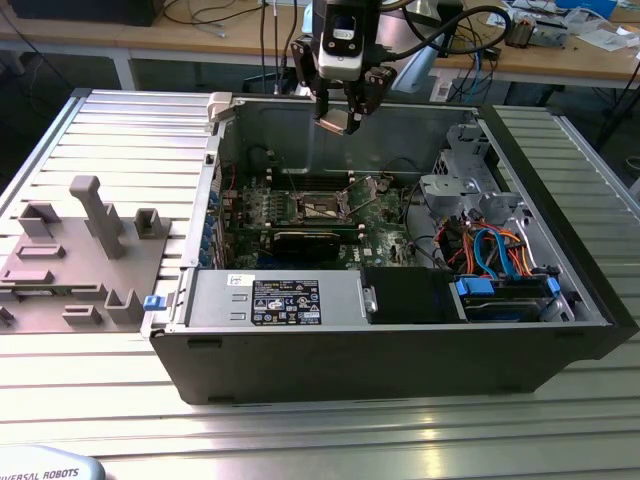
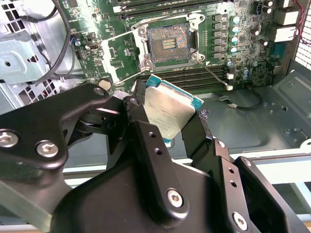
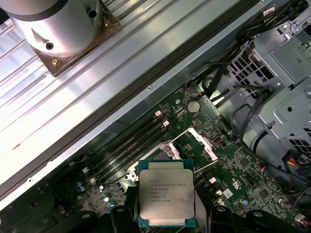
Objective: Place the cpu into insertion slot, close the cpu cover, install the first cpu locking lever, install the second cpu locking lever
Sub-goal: 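Place the cpu into insertion slot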
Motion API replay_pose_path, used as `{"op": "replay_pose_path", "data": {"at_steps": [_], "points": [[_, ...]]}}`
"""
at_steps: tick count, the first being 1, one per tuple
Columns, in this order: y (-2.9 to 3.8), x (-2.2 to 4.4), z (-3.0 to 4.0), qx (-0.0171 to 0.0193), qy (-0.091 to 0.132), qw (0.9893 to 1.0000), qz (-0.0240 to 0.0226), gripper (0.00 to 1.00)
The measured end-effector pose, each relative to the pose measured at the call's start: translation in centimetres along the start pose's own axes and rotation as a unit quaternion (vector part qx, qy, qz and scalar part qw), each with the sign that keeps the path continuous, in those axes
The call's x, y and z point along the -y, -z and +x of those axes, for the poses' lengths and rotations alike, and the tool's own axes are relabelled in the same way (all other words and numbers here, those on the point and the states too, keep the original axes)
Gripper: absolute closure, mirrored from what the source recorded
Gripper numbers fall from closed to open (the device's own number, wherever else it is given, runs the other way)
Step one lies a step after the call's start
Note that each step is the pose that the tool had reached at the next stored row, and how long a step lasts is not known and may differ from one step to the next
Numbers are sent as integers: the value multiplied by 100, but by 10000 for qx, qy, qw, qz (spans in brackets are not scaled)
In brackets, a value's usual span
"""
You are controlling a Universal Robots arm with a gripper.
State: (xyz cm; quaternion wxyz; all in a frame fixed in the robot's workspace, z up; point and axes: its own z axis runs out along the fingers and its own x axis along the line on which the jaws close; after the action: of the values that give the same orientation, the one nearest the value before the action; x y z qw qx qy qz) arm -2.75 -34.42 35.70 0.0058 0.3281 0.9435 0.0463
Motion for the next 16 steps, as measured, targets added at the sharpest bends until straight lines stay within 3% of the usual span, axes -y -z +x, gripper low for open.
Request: {"op": "replay_pose_path", "data": {"at_steps": [9, 13, 16], "points": [[0, 0, 0, 7, -19, 10000, 6, 46], [0, 0, 0, 56, -20, 10000, 68, 46], [1, 0, 0, 66, -23, 9999, 80, 46]]}}
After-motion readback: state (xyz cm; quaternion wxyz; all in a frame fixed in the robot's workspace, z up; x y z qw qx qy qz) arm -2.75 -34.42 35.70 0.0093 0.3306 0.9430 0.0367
